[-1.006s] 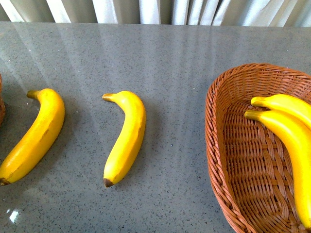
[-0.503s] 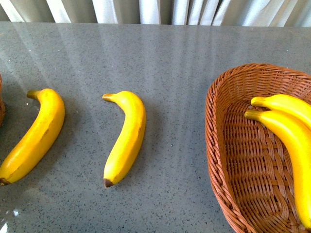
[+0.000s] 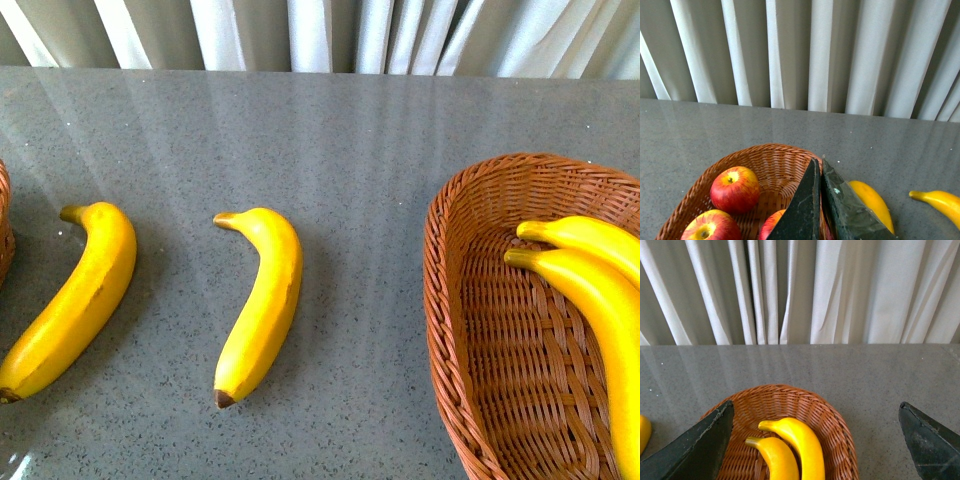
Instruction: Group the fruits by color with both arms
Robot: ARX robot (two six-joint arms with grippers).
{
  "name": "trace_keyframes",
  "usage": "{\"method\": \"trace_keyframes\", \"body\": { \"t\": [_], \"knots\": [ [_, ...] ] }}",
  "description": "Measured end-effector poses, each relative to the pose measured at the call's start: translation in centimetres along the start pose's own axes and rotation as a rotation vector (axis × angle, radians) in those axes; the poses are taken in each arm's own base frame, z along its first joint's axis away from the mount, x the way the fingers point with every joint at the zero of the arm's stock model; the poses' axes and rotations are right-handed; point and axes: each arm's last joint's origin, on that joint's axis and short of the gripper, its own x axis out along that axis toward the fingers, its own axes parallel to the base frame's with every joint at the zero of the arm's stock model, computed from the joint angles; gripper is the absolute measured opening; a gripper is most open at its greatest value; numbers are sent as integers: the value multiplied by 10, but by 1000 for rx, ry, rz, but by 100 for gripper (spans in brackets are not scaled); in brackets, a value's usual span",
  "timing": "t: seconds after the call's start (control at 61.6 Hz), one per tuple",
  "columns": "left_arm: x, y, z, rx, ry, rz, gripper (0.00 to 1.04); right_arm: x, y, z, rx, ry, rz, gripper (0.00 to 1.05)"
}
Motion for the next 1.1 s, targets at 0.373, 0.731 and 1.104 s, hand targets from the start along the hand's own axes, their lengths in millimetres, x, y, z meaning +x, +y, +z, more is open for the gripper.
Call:
{"method": "trace_keyframes", "body": {
  "t": [0.373, 0.731, 1.104],
  "knots": [
    [0, -26, -2, 0, 9, -20, 2, 0, 0, 0, 0, 0, -1, 96],
    [0, -26, -2, 0, 10, -15, 2, 0, 0, 0, 0, 0, 0, 96],
    [0, -26, -2, -1, 10, -15, 31, 0, 0, 0, 0, 0, 0, 96]
  ]
}}
